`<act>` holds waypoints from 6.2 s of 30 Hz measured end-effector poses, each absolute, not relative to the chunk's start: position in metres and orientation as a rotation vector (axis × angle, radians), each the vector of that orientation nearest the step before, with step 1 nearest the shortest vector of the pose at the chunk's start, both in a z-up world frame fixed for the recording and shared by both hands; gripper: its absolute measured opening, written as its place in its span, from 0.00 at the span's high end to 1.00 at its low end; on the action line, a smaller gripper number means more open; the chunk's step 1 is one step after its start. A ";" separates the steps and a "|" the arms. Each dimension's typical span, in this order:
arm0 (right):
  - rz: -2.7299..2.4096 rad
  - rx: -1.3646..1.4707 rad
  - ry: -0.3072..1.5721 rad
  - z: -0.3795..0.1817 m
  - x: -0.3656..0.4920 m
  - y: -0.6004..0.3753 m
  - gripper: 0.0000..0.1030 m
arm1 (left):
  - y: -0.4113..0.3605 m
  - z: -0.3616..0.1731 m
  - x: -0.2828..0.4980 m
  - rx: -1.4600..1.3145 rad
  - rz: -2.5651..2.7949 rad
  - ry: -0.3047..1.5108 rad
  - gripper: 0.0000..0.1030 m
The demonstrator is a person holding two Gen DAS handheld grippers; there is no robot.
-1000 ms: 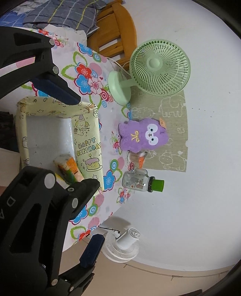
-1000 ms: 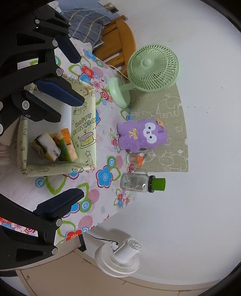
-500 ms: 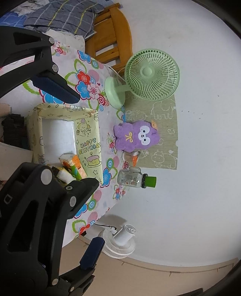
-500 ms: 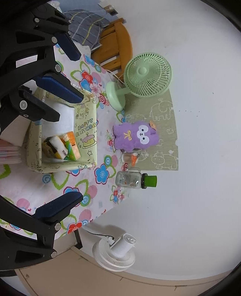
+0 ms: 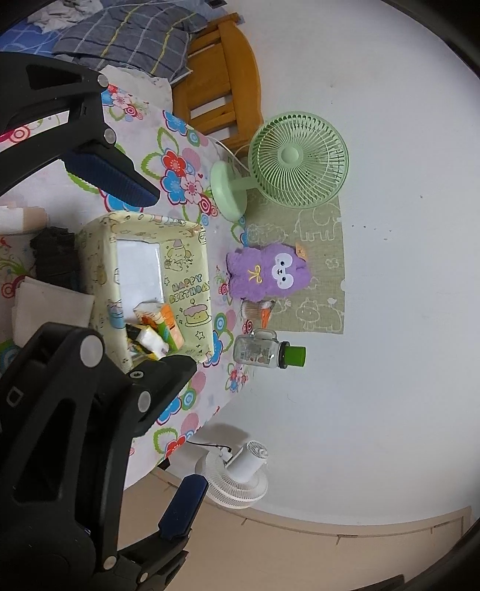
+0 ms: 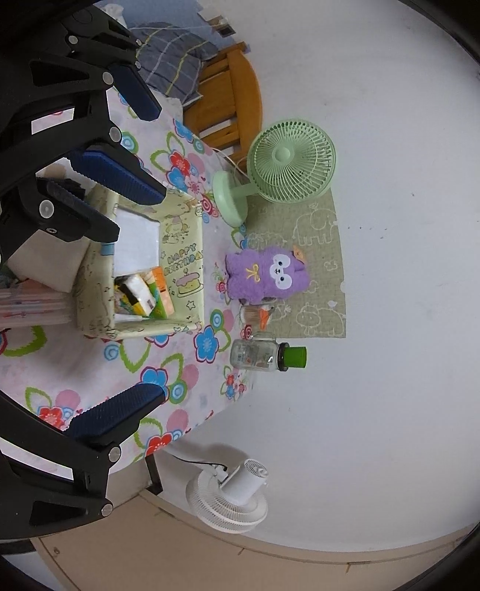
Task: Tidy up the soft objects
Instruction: 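Raise both open tools out of the fabric box and pull back, then move both tools toward the gray drawstring cloth and clear plastic bag, then grasp the gray drawstring cloth with the left tool while the right tool grasps the clear plastic bag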
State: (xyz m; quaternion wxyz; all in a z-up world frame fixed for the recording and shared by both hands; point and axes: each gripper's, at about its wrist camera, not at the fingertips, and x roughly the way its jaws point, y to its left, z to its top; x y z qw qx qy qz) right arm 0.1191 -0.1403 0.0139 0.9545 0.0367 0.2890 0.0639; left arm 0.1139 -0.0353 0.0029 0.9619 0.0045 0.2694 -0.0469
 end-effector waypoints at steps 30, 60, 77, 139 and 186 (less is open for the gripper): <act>0.142 0.055 0.597 -0.030 0.057 -0.135 0.04 | -0.035 -0.045 0.053 0.011 -0.087 0.544 0.02; 0.127 0.048 0.695 -0.099 0.038 -0.123 0.04 | -0.024 -0.111 0.035 -0.003 -0.081 0.638 0.02; 0.121 0.065 0.785 -0.127 0.043 -0.116 0.05 | -0.014 -0.140 0.042 -0.023 -0.057 0.711 0.02; 0.105 0.137 0.827 -0.140 0.079 -0.159 0.31 | -0.051 -0.142 0.073 -0.036 -0.084 0.756 0.41; 0.143 0.122 0.659 -0.074 0.040 -0.158 0.72 | -0.054 -0.083 0.035 -0.034 -0.096 0.616 0.43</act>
